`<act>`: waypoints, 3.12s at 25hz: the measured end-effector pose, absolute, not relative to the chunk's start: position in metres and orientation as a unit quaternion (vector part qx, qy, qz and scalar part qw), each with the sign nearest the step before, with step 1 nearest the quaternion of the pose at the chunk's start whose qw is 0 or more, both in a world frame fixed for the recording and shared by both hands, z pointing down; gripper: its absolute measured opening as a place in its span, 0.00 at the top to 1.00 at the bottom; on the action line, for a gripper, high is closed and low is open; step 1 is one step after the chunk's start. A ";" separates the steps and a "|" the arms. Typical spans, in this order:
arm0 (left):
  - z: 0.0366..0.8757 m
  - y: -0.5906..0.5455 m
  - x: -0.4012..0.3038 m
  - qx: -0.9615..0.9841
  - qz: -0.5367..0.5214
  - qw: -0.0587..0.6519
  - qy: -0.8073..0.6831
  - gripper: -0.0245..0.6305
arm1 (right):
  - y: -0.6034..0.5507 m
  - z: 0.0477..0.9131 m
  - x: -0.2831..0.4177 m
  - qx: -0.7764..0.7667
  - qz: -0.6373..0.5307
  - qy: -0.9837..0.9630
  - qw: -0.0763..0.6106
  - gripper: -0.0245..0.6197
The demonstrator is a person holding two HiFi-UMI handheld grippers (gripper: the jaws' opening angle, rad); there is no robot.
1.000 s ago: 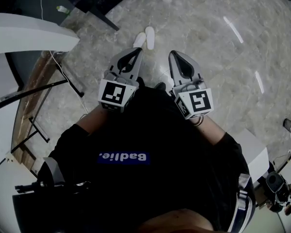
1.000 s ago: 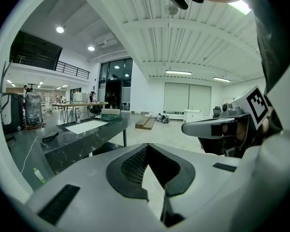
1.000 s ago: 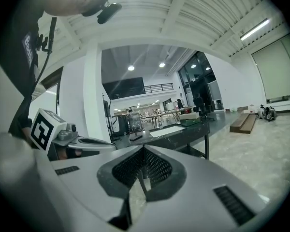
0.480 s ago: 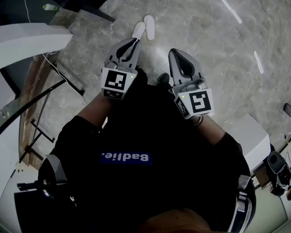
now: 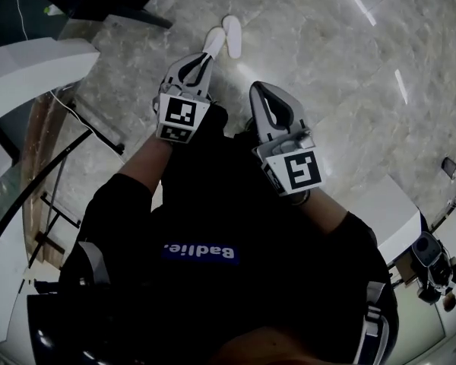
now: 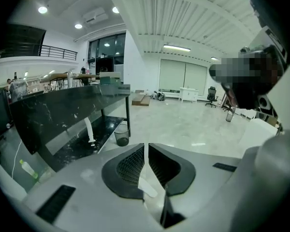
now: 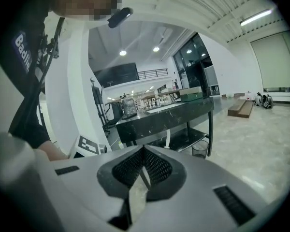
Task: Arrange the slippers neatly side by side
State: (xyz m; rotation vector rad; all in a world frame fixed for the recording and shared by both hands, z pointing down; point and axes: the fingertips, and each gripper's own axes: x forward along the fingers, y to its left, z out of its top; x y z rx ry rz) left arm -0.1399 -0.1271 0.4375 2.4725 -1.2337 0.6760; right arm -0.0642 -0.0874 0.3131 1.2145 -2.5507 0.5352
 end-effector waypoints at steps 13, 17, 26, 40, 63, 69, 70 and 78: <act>0.704 -0.139 -0.143 0.847 0.309 0.234 -0.363 0.77 | -0.086 0.492 -0.063 0.392 0.220 -0.877 0.168 0.96; 0.778 -0.142 -0.146 0.841 0.353 0.230 -0.340 0.77 | -0.087 0.547 -0.061 0.381 0.218 -0.882 0.171 0.96; 0.917 -0.155 -0.143 0.839 0.397 0.209 -0.308 0.77 | -0.097 0.659 -0.044 0.382 0.191 -0.894 0.135 0.96; 1.072 -0.164 -0.152 0.777 0.493 0.269 -0.285 0.77 | -0.090 0.769 0.005 0.395 0.196 -0.892 0.097 0.96; 1.181 -0.187 -0.153 0.692 0.551 0.280 -0.372 0.92 | -0.080 0.821 0.048 0.414 0.223 -0.878 0.087 0.96; 1.179 -0.189 -0.148 0.688 0.496 0.354 -0.395 0.94 | -0.083 0.816 0.054 0.418 0.226 -0.877 0.073 0.96; 1.177 -0.190 -0.148 0.685 0.487 0.365 -0.400 0.94 | -0.083 0.815 0.055 0.418 0.225 -0.877 0.071 0.96; 1.167 -0.210 -0.152 0.667 0.428 0.419 -0.444 0.94 | -0.080 0.816 0.054 0.416 0.221 -0.879 0.073 0.96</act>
